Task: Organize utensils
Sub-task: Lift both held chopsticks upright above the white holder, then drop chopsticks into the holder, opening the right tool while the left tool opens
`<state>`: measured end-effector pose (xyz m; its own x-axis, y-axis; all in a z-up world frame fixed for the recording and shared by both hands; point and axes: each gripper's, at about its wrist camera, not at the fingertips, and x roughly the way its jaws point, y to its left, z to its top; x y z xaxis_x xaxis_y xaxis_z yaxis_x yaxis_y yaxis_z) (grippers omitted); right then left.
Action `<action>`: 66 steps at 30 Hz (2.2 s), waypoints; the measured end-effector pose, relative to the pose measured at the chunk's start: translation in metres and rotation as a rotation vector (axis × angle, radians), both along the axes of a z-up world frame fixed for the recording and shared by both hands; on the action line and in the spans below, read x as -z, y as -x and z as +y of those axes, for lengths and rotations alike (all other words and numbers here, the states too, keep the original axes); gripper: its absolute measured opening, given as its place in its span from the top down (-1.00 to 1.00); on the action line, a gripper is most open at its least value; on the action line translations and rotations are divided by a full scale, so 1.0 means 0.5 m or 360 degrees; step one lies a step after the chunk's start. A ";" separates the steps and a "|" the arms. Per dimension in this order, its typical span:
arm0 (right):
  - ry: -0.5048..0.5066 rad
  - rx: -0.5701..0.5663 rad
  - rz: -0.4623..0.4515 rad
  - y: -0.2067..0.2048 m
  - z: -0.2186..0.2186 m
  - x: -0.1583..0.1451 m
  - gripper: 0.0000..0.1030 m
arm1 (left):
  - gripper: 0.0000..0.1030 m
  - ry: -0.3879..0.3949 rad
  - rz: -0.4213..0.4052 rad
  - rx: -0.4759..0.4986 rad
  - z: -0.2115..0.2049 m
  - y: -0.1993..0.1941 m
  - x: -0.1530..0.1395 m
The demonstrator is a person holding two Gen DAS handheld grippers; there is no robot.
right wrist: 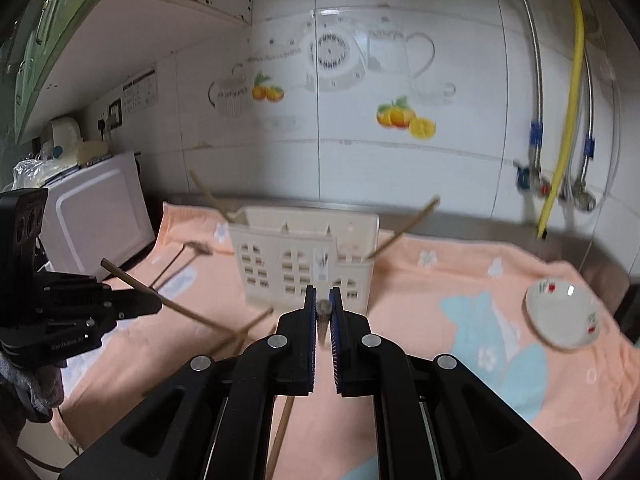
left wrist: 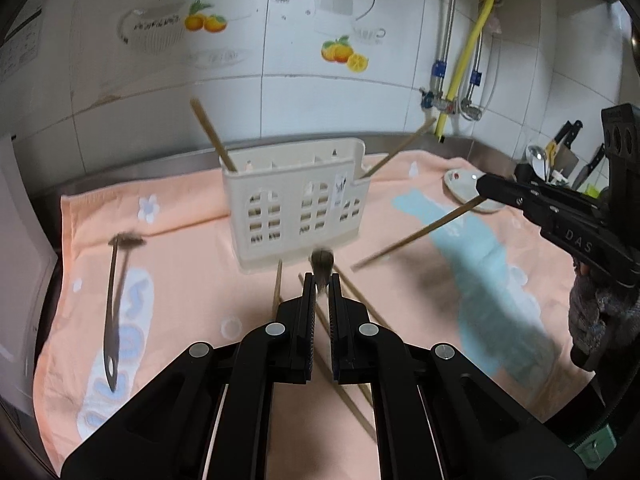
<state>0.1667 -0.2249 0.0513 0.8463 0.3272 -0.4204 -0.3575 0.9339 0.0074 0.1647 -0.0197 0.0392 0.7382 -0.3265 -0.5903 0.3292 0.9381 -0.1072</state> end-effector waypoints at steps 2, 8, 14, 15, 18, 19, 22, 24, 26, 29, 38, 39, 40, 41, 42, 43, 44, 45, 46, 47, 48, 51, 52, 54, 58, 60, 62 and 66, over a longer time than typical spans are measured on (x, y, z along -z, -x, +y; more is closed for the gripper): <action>-0.0006 -0.0008 -0.0030 -0.007 0.000 -0.024 0.87 | 0.90 0.0004 -0.0020 0.0007 -0.003 -0.005 -0.015; 0.0007 -0.0008 -0.0149 -0.031 0.008 -0.094 0.88 | 0.90 0.0018 -0.0110 0.0014 -0.007 -0.024 -0.075; -0.0001 -0.0003 -0.0298 -0.058 0.025 -0.151 0.88 | 0.90 0.0067 -0.0245 -0.0020 0.004 -0.042 -0.155; -0.0002 0.0001 -0.0316 -0.062 0.027 -0.158 0.88 | 0.90 0.0085 -0.0275 -0.0027 0.008 -0.044 -0.171; -0.0013 0.0010 -0.0375 -0.079 0.033 -0.183 0.88 | 0.90 0.0116 -0.0333 -0.0041 0.017 -0.051 -0.202; -0.0016 0.0011 -0.0397 -0.085 0.036 -0.192 0.88 | 0.90 0.0126 -0.0349 -0.0049 0.022 -0.054 -0.211; 0.0000 0.0019 -0.0463 -0.098 0.047 -0.213 0.88 | 0.90 0.0179 -0.0386 -0.0076 0.039 -0.065 -0.232; 0.0005 0.0021 -0.0494 -0.107 0.054 -0.222 0.88 | 0.90 0.0203 -0.0405 -0.0097 0.049 -0.074 -0.241; 0.0010 0.0029 -0.0521 -0.117 0.060 -0.227 0.88 | 0.90 0.0220 -0.0416 -0.0113 0.056 -0.083 -0.243; 0.0008 0.0029 -0.0513 -0.142 0.068 -0.225 0.88 | 0.90 0.0251 -0.0422 -0.0138 0.067 -0.100 -0.241; 0.0009 0.0059 -0.0352 -0.207 0.063 -0.172 0.88 | 0.90 0.0291 -0.0469 -0.0248 0.095 -0.129 -0.229; 0.0010 0.0065 -0.0344 -0.210 0.062 -0.167 0.88 | 0.90 0.0303 -0.0473 -0.0253 0.098 -0.130 -0.229; 0.0009 0.0069 -0.0342 -0.212 0.061 -0.165 0.87 | 0.90 0.0314 -0.0483 -0.0259 0.101 -0.130 -0.230; 0.0008 0.0069 -0.0341 -0.212 0.060 -0.164 0.88 | 0.90 0.0321 -0.0491 -0.0261 0.102 -0.129 -0.231; 0.0008 0.0066 -0.0341 -0.213 0.060 -0.164 0.88 | 0.90 0.0331 -0.0499 -0.0257 0.103 -0.129 -0.233; 0.0009 0.0063 -0.0340 -0.214 0.061 -0.164 0.88 | 0.90 0.0342 -0.0511 -0.0259 0.104 -0.127 -0.236; 0.0013 0.0058 -0.0339 -0.214 0.063 -0.163 0.88 | 0.90 0.0362 -0.0530 -0.0264 0.107 -0.125 -0.240; 0.0017 0.0054 -0.0334 -0.214 0.064 -0.162 0.88 | 0.90 0.0378 -0.0542 -0.0265 0.109 -0.123 -0.242; 0.0028 0.0049 -0.0325 -0.216 0.067 -0.159 0.88 | 0.90 0.0398 -0.0555 -0.0267 0.110 -0.122 -0.245; 0.0037 0.0047 -0.0318 -0.217 0.069 -0.156 0.88 | 0.90 0.0406 -0.0558 -0.0268 0.111 -0.122 -0.245; 0.0053 0.0043 -0.0301 -0.220 0.072 -0.151 0.88 | 0.90 0.0410 -0.0561 -0.0267 0.108 -0.124 -0.244; 0.0074 0.0036 -0.0268 -0.224 0.076 -0.137 0.87 | 0.90 0.0380 -0.0586 -0.0304 0.101 -0.132 -0.236; 0.0080 0.0033 -0.0252 -0.226 0.077 -0.131 0.87 | 0.90 0.0370 -0.0574 -0.0309 0.099 -0.138 -0.232; 0.0089 0.0037 -0.0244 -0.227 0.077 -0.125 0.87 | 0.91 0.0364 -0.0538 -0.0311 0.097 -0.149 -0.221; 0.0086 0.0049 -0.0222 -0.227 0.073 -0.118 0.87 | 0.90 0.0317 -0.0460 -0.0292 0.086 -0.174 -0.192; 0.0084 0.0054 -0.0229 -0.221 0.069 -0.118 0.84 | 0.90 0.0301 -0.0412 -0.0280 0.082 -0.186 -0.176; 0.0074 0.0059 -0.0233 -0.216 0.064 -0.120 0.80 | 0.89 0.0295 -0.0369 -0.0276 0.081 -0.195 -0.163; 0.0057 0.0066 -0.0247 -0.199 0.054 -0.126 0.57 | 0.87 0.0282 -0.0321 -0.0270 0.079 -0.199 -0.148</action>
